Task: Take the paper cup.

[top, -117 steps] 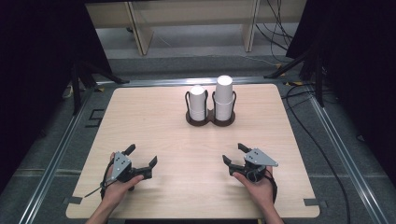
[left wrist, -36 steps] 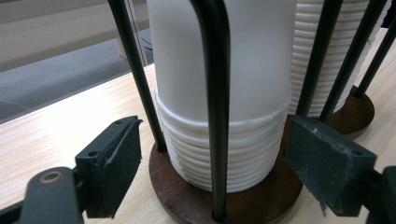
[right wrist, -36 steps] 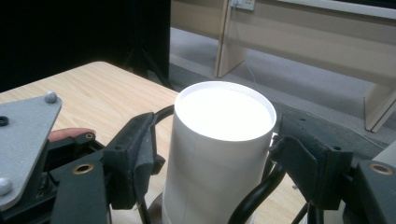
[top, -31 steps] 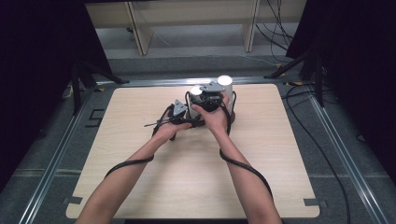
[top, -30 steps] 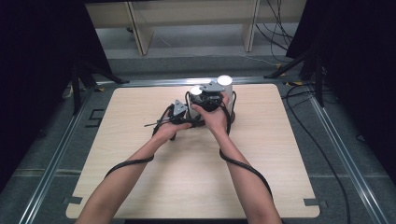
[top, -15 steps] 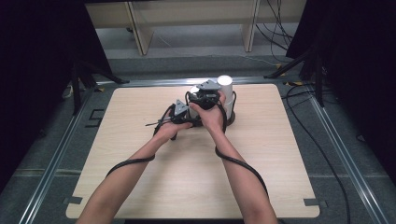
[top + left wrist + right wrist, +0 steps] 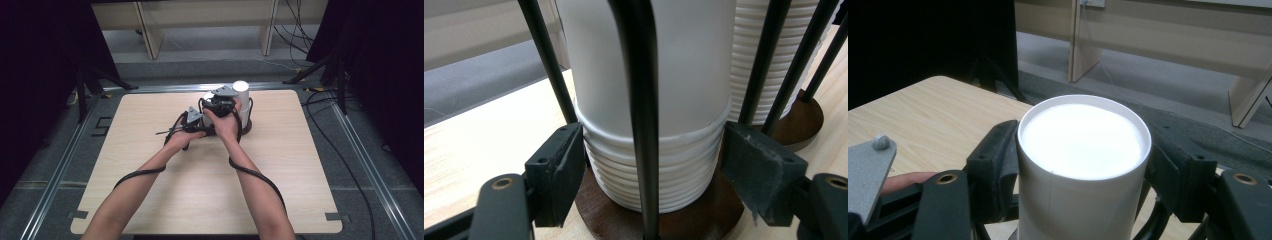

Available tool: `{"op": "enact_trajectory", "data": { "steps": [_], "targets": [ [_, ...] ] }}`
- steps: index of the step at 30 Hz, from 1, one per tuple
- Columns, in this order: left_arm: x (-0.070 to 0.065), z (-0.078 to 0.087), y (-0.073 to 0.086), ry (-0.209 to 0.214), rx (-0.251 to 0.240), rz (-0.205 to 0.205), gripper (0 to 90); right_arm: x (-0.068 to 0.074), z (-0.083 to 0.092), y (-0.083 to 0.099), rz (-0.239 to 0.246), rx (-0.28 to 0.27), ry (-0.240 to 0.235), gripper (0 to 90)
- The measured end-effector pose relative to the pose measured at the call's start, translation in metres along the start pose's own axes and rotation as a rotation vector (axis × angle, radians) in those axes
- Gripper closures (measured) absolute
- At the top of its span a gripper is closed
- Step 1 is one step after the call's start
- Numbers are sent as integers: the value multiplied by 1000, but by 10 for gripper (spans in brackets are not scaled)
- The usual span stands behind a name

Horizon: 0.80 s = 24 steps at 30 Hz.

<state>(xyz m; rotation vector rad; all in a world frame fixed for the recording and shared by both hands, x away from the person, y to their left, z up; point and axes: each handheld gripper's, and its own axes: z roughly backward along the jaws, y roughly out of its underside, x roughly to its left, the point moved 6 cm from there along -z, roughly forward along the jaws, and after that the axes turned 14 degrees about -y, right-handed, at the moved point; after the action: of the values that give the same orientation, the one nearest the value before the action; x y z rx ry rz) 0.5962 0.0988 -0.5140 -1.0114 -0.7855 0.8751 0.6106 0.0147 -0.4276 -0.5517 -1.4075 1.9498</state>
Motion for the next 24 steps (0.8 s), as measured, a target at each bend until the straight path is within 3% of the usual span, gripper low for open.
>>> {"op": "enact_trajectory", "data": {
  "steps": [2, 3, 5, 6, 7, 11, 13, 17, 19, 24],
  "targets": [
    [0, 1, 0, -3, 1, -3, 260, 0, 1, 0, -4, 7, 8, 341],
    [0, 1, 0, -4, 1, -7, 260, 2, 2, 0, -39, 9, 9, 342],
    [0, 1, 0, -5, 1, -7, 260, 1, 3, -3, -23, -16, 18, 345],
    [0, 1, 0, -4, 0, -6, 260, 3, 3, -3, -45, -11, 13, 345],
    [-1, 0, -1, -6, -7, 10, 260, 3, 3, -4, -37, -20, 8, 346],
    [-1, 0, -1, -7, -7, 2, 260, 3, 5, -8, -17, -21, 1, 348],
    [-1, 0, -1, -6, -7, 2, 261, 4, 6, -9, -33, -26, 5, 349],
    [-1, 0, -1, -7, -6, 1, 262, 3, 9, -12, -20, -40, 16, 350],
    [-1, 0, -1, -8, -5, -4, 262, 4, 9, -13, -33, -40, -3, 351],
    [-1, 1, -1, -10, -4, -1, 264, 3, 14, -19, -12, -48, 7, 352]
  ]
}}
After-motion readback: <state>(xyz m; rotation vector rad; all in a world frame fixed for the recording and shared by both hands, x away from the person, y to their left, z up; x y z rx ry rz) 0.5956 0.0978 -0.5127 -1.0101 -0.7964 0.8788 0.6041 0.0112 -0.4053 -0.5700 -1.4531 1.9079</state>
